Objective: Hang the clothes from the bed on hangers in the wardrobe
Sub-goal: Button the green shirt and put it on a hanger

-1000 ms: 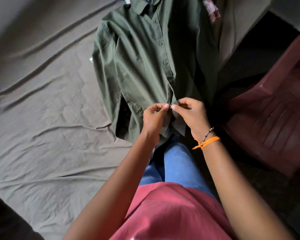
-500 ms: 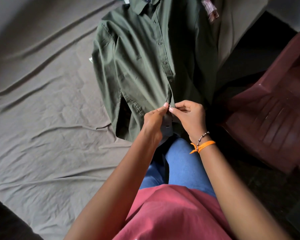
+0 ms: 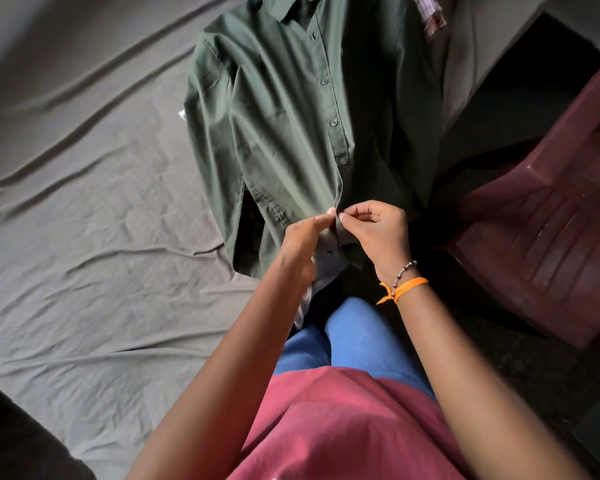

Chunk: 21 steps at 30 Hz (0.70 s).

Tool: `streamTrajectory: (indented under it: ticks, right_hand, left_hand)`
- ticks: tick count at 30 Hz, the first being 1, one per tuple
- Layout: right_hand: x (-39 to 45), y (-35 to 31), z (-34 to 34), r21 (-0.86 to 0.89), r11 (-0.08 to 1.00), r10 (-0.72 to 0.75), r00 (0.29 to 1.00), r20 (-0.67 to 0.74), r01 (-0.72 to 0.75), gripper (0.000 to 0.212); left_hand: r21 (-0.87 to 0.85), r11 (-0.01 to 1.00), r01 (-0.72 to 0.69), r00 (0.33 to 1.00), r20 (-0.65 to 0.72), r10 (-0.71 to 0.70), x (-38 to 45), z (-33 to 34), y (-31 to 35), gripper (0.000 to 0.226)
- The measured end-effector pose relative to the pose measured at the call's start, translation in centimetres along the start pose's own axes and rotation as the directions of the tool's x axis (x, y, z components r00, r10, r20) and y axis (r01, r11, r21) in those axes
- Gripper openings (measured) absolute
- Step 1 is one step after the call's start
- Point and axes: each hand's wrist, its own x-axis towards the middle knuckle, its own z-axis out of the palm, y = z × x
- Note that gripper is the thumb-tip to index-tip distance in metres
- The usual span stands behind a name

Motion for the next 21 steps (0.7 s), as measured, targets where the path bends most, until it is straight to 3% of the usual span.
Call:
streamTrajectory:
  ticks: [4,7,12,14,15,17,19,21]
  right_hand:
    - [0.0,0.2,0.1,-0.128,0.984,-0.133,0.989,-0.066,0.124,0.007]
    - [-0.1,0.7,-0.4,-0.120,0.986,-0.123,0.992,-0.026,0.120,0.006]
    - [0.7,0.3,-1.7,0.058,0.997,0.040,0.970,0.239,-0.056,0.014]
    - [0.8,0.3,-2.0,0.042,0.998,0.034,0.955,0.293,-0.048,0.011]
    - [0.8,0.6,-2.0,0.016,0.999,0.026,0.954,0.300,-0.032,0.006]
    - [0.5,1.8,-2.4,-0.085,0.996,0.045,0.946,0.321,-0.018,0.021]
    - [0.1,3.7,-2.6,-0.295,0.954,0.060,0.932,0.358,0.052,0.036]
    - [-0.3,5.4,-2.5,-0.441,0.890,0.055,0.931,0.360,0.118,0.033]
  left_hand:
    - [-0.008,0.993,-0.117,0.993,0.002,0.117,-0.3,0.4,-0.2,0.013]
    - [0.104,0.973,-0.204,0.977,-0.039,0.209,0.2,0.6,-0.3,0.035]
    - [0.128,0.973,-0.192,0.959,0.233,0.159,0.7,-0.2,0.3,0.024]
    - [0.105,0.978,-0.179,0.944,0.298,0.141,0.7,-0.5,0.2,0.025]
    - [0.093,0.982,-0.163,0.946,0.298,0.129,0.7,-0.6,0.0,0.025]
    - [0.106,0.983,-0.150,0.962,0.247,0.120,0.9,-0.6,-0.6,0.025]
    - [0.082,0.986,-0.142,0.972,0.201,0.123,0.5,-0.6,-1.2,0.022]
    - [-0.008,0.993,-0.120,0.967,0.224,0.119,0.2,-0.6,-1.9,0.018]
